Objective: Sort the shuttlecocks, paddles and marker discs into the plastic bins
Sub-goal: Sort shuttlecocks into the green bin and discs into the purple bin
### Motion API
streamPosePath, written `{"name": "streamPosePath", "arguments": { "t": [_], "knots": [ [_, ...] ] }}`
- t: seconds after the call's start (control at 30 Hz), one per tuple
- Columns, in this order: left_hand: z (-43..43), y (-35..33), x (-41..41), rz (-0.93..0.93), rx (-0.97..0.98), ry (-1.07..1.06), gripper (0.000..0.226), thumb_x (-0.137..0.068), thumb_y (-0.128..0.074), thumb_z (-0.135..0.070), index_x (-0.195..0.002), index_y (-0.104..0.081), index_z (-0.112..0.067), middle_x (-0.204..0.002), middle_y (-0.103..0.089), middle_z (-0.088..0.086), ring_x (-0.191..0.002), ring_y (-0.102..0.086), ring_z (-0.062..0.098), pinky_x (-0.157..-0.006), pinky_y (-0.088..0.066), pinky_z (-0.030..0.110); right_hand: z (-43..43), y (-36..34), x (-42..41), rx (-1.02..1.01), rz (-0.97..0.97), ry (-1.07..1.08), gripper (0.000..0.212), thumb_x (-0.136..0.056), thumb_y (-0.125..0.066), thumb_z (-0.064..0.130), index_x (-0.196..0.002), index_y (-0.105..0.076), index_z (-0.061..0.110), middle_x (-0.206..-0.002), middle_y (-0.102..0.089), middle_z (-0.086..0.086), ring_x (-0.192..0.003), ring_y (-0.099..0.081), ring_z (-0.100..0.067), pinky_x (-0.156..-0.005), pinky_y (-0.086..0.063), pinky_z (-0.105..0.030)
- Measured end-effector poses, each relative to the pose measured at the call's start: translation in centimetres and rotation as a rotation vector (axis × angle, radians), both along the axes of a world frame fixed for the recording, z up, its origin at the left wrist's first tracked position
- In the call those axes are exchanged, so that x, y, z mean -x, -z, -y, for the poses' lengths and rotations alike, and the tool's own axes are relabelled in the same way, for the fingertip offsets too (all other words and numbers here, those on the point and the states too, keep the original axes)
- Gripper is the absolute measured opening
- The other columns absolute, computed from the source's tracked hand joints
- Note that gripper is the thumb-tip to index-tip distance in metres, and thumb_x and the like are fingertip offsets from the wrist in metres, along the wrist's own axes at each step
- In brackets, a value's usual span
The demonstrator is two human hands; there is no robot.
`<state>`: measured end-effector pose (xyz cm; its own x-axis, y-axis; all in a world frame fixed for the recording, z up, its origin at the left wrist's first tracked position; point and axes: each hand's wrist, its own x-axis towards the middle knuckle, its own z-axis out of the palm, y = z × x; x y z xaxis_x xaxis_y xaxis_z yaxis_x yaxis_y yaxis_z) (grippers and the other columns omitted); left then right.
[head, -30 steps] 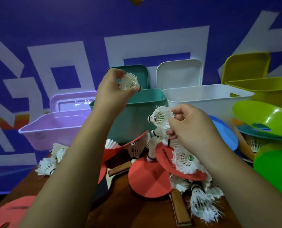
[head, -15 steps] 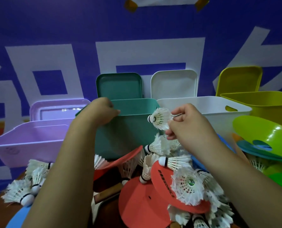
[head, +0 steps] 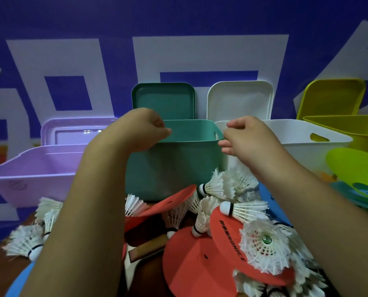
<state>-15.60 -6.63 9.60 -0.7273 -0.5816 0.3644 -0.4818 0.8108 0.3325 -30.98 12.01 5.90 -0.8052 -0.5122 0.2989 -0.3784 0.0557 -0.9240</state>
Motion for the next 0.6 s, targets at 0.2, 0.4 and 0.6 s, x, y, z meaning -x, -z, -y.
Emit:
{"name": "streamPosePath", "arguments": {
  "t": [0.2, 0.4, 0.6],
  "knots": [
    [-3.5, -0.3, 1.3, 0.091, 0.081, 0.177, 0.036, -0.094, -0.072, -0.046, -0.124, -0.071, -0.027, -0.115, -0.071, -0.01, -0.101, -0.066, 0.013, -0.086, -0.052, 0.032, -5.1, 1.8, -1.1, -0.022, 0.01, -0.051, 0.014, -0.1, -0.064, 0.022, -0.096, -0.078, 0.022, -0.095, -0.08, 0.004, -0.088, -0.077, -0.012, -0.084, -0.066, -0.043],
    [-7.6, 1.4, 4.0, 0.297, 0.111, 0.411, 0.024, -0.089, -0.076, -0.046, -0.111, -0.073, -0.036, -0.1, -0.073, -0.02, -0.093, -0.067, 0.003, -0.089, -0.057, 0.035, -9.9, 4.1, -1.3, -0.14, -0.04, -0.105, 0.015, -0.099, -0.069, 0.026, -0.091, -0.079, 0.02, -0.09, -0.08, 0.007, -0.086, -0.077, -0.016, -0.09, -0.063, -0.05],
    [-10.5, 3.3, 5.9, 0.429, 0.114, 0.557, 0.033, -0.088, -0.076, -0.039, -0.119, -0.067, -0.049, -0.103, -0.068, -0.026, -0.087, -0.065, -0.004, -0.084, -0.057, 0.033, -13.2, 6.1, -0.9, -0.245, -0.372, -0.102, 0.008, -0.097, -0.071, 0.032, -0.096, -0.077, 0.037, -0.097, -0.076, 0.015, -0.086, -0.071, -0.005, -0.083, -0.059, -0.035]
  ]
}}
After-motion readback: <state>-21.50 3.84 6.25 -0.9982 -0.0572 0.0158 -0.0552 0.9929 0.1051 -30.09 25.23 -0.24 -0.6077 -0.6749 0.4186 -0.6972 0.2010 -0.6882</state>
